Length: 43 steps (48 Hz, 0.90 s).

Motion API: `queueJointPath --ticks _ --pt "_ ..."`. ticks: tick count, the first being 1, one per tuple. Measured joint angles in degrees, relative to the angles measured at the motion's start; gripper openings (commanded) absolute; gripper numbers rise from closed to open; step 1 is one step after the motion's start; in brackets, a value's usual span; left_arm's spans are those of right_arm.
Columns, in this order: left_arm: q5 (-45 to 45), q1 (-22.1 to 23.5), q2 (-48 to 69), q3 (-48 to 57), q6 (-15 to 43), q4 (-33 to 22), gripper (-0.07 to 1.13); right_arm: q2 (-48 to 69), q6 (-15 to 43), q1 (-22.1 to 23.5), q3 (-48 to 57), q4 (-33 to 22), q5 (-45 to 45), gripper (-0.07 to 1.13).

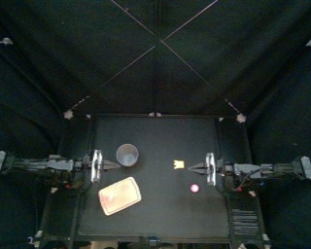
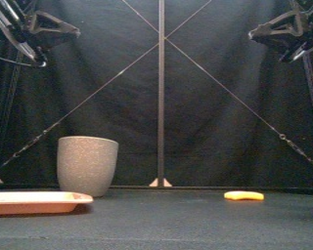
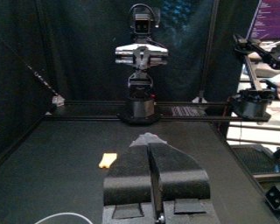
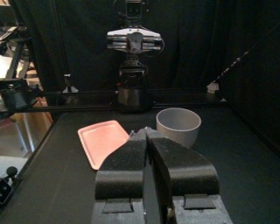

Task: Pick the fries then place it on the pink plate
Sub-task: Pick the fries

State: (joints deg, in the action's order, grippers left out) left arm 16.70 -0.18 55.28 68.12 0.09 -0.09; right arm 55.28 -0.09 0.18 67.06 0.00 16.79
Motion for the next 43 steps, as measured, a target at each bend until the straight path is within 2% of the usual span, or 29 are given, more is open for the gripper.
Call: queueJointPath --ticks 3,11,18,21,24,30,37,39,43 --pt "0.00 -0.35 0.00 0.44 -0.09 -0.44 -0.02 -0.26 0.53 0.00 0.26 0.09 -0.09 0.04" --pt "0.00 -1.14 -0.18 0.97 0.09 -2.29 -0.01 -5.19 0.70 2.11 0.79 0.79 -3.16 0.04" --pt "0.00 -1.41 -0.18 0.88 0.18 -2.55 -0.01 -10.81 0.97 8.26 0.53 0.70 -8.00 0.06" --pt "0.00 -1.49 -0.26 0.88 0.18 -2.37 -0.01 -12.92 0.70 10.99 -0.09 0.62 -10.28 0.11" --pt "0.00 -1.67 -0.26 0.88 0.18 -2.29 -0.01 -14.68 0.35 13.45 -0.79 0.09 -12.66 0.20" --pt "0.00 -1.85 -0.26 0.88 0.18 -2.11 -0.01 -17.49 0.26 17.14 -2.46 -2.90 -17.40 0.58" --pt "0.00 -1.85 -0.26 0.88 0.18 -2.11 -0.01 -19.60 0.62 18.19 -3.69 -5.45 -18.54 1.06" --pt "0.00 -1.85 -0.26 0.88 0.18 -2.02 -0.01 -20.13 0.88 18.28 -4.04 -5.19 -18.54 1.11" --pt "0.00 -1.85 -0.26 0.88 0.09 -1.76 -0.01 -21.36 1.05 18.46 -4.66 -4.39 -18.54 1.08"
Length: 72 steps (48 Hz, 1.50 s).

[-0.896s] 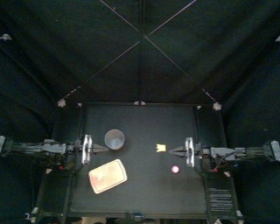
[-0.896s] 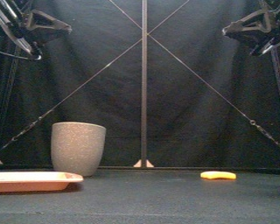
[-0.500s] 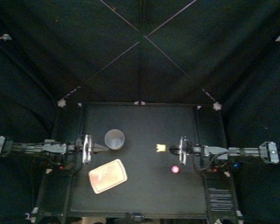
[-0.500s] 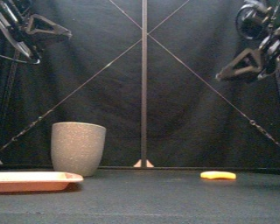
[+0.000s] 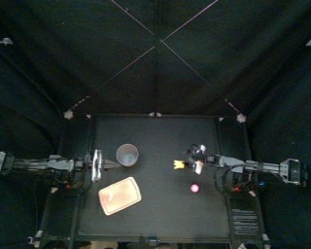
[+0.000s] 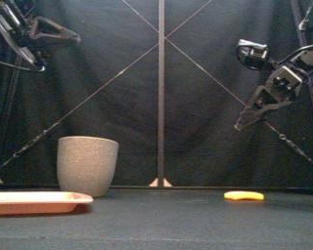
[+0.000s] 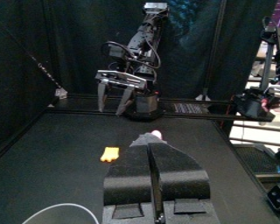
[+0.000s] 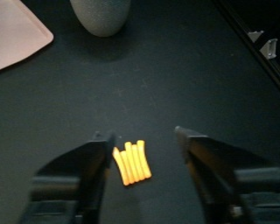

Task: Pick the fries then place it on the pink plate
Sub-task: Pick the fries

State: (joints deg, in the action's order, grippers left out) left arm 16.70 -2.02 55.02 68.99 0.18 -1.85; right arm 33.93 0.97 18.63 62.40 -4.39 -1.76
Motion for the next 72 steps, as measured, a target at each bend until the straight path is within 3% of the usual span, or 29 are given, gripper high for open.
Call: queueJointPath --ticks 11,22,35,72 --pt "0.00 0.00 0.00 0.00 0.09 0.62 -0.01 -5.63 0.18 -0.26 -1.93 1.32 -1.41 1.02" --pt "0.00 -0.35 0.00 0.00 0.09 1.05 -0.01 -13.97 -0.53 -1.14 -6.24 2.29 -13.89 1.02" --pt "0.09 -0.44 0.00 0.79 0.18 2.81 -0.02 -21.27 -2.02 -2.99 -11.07 -2.20 -23.55 1.02" --pt "1.23 -0.09 0.00 3.16 -0.18 1.49 -0.01 -34.98 -2.99 -1.58 -17.67 -0.35 -22.06 1.00"
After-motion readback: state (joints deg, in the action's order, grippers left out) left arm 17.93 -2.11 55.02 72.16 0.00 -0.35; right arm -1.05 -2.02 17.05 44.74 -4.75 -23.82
